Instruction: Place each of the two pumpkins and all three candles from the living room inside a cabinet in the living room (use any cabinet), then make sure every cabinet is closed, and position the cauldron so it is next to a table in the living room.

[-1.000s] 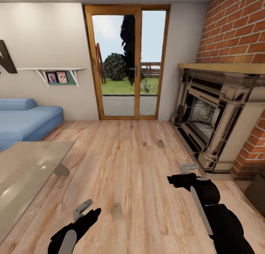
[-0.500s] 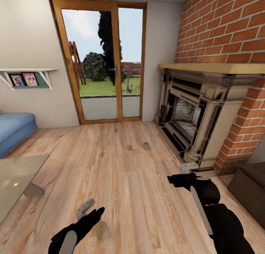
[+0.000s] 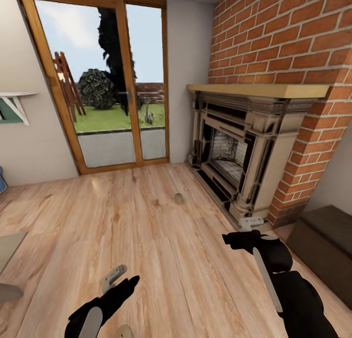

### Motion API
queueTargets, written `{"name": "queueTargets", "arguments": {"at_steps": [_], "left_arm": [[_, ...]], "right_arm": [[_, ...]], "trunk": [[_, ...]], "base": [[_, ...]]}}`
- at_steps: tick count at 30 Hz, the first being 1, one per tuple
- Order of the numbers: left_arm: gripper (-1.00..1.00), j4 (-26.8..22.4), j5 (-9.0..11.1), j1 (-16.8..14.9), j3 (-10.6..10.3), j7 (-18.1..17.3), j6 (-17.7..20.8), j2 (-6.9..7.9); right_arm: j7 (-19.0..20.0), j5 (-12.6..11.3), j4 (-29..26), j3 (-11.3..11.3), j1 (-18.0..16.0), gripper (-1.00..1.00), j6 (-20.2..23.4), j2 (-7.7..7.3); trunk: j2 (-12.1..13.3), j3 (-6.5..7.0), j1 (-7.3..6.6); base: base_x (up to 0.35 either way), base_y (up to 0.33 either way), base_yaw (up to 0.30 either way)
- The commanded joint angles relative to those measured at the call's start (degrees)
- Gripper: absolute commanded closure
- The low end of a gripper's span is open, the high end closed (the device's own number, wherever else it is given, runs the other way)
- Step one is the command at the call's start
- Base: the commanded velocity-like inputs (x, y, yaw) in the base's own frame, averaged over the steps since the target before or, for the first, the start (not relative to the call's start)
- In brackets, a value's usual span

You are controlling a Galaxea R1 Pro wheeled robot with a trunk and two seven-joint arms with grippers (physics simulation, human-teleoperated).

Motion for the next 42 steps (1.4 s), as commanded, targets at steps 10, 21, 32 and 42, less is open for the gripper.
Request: {"name": "queueTargets", "arguments": {"at_steps": [10,21,32,42], "left_arm": [[-1.00,-0.1,0.7,0.0,0.1,0.6,0.3,-0.06],[-1.00,-0.2,0.7,0.0,0.0,0.4,0.2,-0.06],[-1.00,-0.2,0.8,0.0,0.6,0.3,-0.1,-0.06],[-1.00,-0.2,0.9,0.0,0.7,0.3,-0.2,-0.06]], "right_arm": [[0.1,0.1,0.0,-0.9,-0.3,-1.00,0.4,-0.06],[0.1,0.0,0.0,-2.2,-0.4,-1.00,0.4,-0.07],[0.1,0.0,0.0,-2.4,-0.4,-1.00,0.4,-0.12],[0.1,0.0,0.0,-2.4,-0.4,-1.00,0.3,-0.12]], "trunk": [[0.0,-0.06,0.02],[0.0,-0.06,0.02],[0.0,-0.06,0.02],[0.0,-0.06,0.02]], "base": [[0.049,0.028,-0.300],[0.003,0.002,-0.300],[0.000,0.000,-0.300],[0.000,0.000,-0.300]]}}
